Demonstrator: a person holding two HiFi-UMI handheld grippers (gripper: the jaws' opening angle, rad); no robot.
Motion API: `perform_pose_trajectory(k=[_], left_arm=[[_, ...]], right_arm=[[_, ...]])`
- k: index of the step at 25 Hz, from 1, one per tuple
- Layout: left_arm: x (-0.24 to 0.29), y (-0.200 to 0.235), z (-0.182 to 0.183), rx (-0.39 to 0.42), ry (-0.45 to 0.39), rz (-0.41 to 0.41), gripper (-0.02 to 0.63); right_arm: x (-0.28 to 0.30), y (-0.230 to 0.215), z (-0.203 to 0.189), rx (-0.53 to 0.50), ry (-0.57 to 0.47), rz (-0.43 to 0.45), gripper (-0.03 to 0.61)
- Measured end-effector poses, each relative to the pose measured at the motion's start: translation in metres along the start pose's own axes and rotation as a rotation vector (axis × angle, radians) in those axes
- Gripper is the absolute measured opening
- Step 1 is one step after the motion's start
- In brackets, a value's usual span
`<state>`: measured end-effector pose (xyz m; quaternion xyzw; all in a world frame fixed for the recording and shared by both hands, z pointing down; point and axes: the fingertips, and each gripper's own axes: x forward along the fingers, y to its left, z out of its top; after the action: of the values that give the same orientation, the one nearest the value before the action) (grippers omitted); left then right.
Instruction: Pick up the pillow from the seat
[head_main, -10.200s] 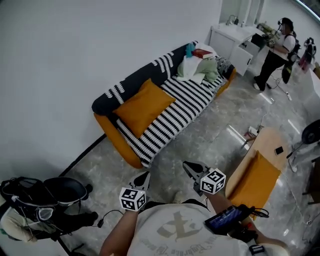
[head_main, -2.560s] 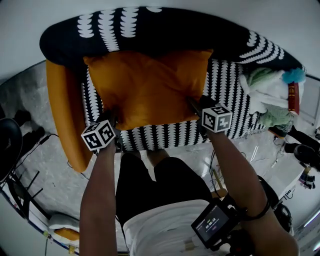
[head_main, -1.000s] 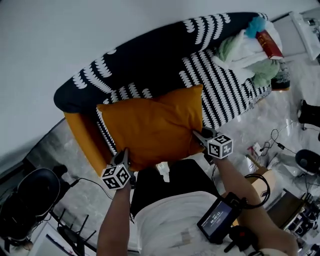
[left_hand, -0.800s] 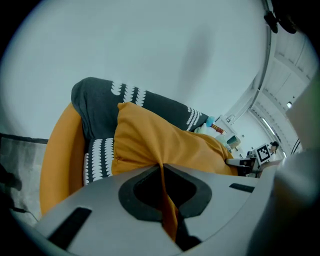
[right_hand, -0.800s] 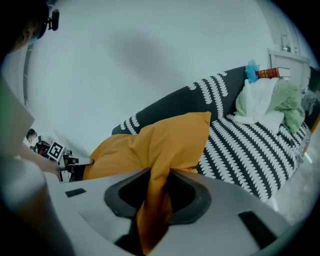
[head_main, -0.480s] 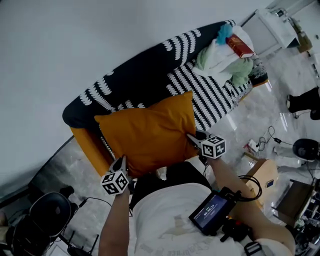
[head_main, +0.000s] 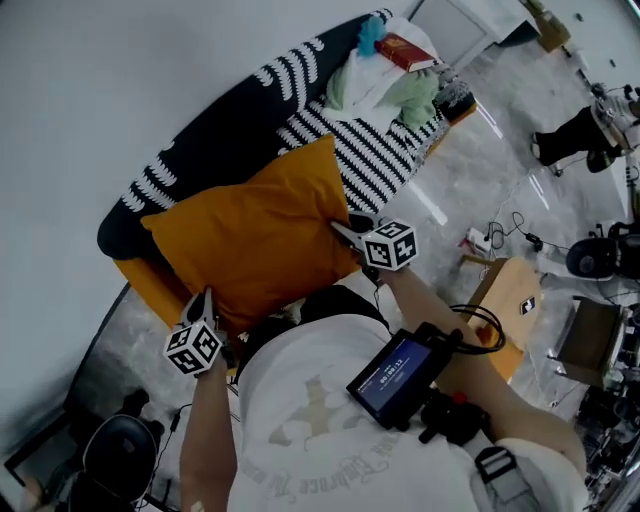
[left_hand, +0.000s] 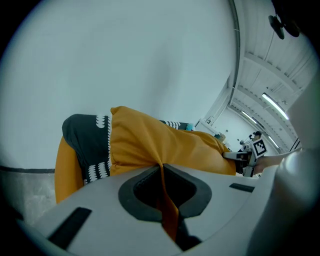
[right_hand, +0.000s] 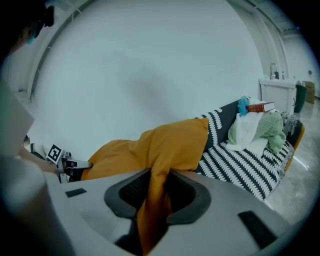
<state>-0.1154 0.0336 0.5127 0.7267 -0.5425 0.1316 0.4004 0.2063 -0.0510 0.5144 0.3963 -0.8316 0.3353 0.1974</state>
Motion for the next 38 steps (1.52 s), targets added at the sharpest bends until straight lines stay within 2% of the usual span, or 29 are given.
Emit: perform_pose_trajectory(k=[3,8,16,24,29,38], left_arm=[[0.003,-0.012,0.01,0.037,-0.023,-0.029,0.017],[-0.022,-0.039,0.028,0.12,-0.052,-0.051,0.017],[-0.044,-0.084,0.073,0.248,-0.154,-0.127,0.017],[-0.057,-0.12,0.105,0.347,-0.244,-0.199,0.018],[-0.071,-0.133,0.106,0.391,-0.257,-0.23,0.018],[-0.064,-0.135,0.102,0.408,-0.227,-0.253,0.018]], right_arm=[[-0.015,-0.002,0.012,-0.018,-0.051,-0.017,0.11],[-0.057,0.015,0.032,-0.043,-0.129,-0.05,0.11],[-0.12,0.029,0.071,-0.094,-0.302,-0.098,0.114],[-0.176,0.04,0.096,-0.161,-0.472,-0.199,0.114],[-0.197,0.048,0.088,-0.144,-0.51,-0.212,0.117],[-0.196,0.041,0.08,-0.117,-0.494,-0.247,0.118]])
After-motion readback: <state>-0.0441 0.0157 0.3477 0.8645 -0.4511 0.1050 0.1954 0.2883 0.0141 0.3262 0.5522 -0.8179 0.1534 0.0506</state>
